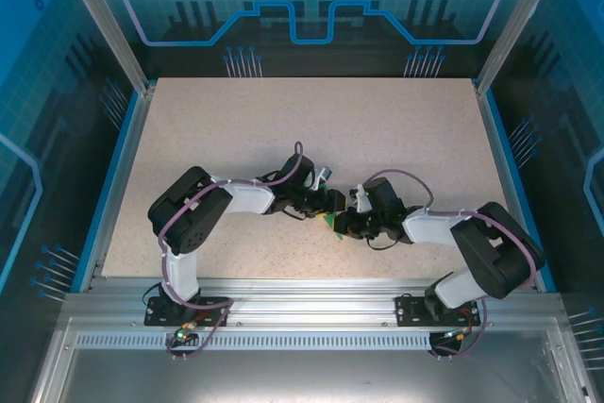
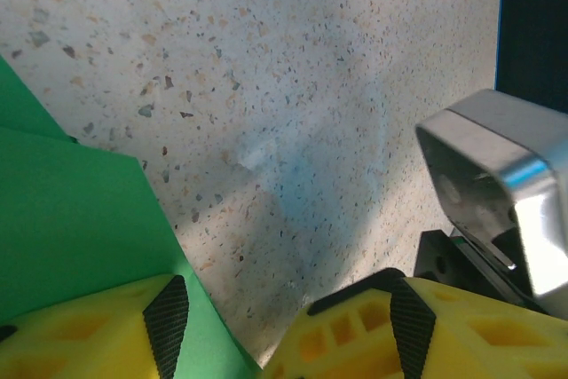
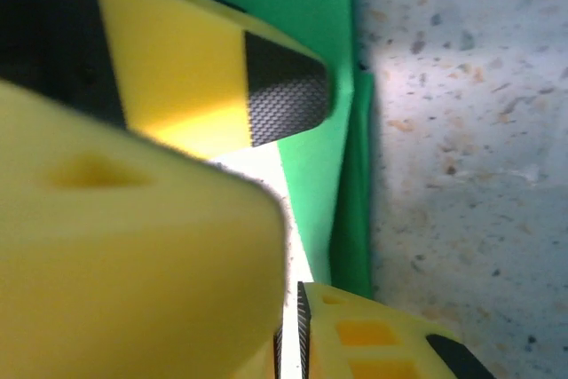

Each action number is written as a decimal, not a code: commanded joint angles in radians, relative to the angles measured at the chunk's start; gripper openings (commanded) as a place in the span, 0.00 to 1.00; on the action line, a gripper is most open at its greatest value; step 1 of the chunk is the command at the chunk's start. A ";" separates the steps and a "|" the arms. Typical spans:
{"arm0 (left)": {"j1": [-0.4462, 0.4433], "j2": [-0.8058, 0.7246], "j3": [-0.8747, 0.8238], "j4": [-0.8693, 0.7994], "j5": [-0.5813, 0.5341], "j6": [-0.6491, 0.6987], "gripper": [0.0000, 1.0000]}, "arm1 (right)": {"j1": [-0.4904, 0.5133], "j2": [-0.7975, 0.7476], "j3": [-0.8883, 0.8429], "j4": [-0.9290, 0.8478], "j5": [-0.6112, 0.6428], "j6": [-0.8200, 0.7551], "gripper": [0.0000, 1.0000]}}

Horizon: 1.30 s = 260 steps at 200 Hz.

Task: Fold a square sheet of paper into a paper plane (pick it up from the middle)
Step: Fold the wing for the fifth time at the center of the table.

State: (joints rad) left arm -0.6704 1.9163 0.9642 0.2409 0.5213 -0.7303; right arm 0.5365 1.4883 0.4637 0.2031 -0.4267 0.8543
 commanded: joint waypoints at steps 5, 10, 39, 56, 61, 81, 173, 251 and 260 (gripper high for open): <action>0.000 0.012 0.013 -0.028 -0.002 0.005 0.67 | 0.011 -0.001 -0.002 -0.019 0.083 0.003 0.15; 0.001 0.012 0.012 -0.028 -0.002 0.004 0.66 | 0.009 0.001 -0.002 -0.040 0.089 -0.006 0.15; 0.000 0.012 0.020 -0.030 0.001 0.006 0.66 | 0.005 0.053 0.001 -0.144 0.101 -0.054 0.12; 0.001 0.011 0.029 -0.032 0.002 0.006 0.66 | 0.005 0.089 -0.020 -0.128 0.085 -0.049 0.11; 0.002 0.012 0.030 -0.034 0.002 0.007 0.66 | 0.005 0.094 -0.025 -0.128 0.087 -0.049 0.11; 0.001 0.013 0.033 -0.039 0.003 0.008 0.66 | 0.005 0.098 -0.027 -0.153 0.108 -0.054 0.11; 0.028 -0.070 0.050 -0.098 -0.012 0.059 0.67 | 0.005 0.131 -0.011 -0.169 0.108 -0.051 0.09; 0.103 0.034 0.044 -0.038 0.006 0.136 0.64 | 0.002 0.113 -0.024 -0.177 0.102 -0.054 0.09; 0.114 0.041 0.046 -0.036 0.011 0.147 0.64 | 0.003 0.110 -0.025 -0.178 0.101 -0.056 0.09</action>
State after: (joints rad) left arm -0.5823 1.9274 1.0019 0.1837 0.5205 -0.6430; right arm 0.5274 1.5311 0.4862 0.1307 -0.3855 0.8188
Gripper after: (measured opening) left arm 0.639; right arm 0.092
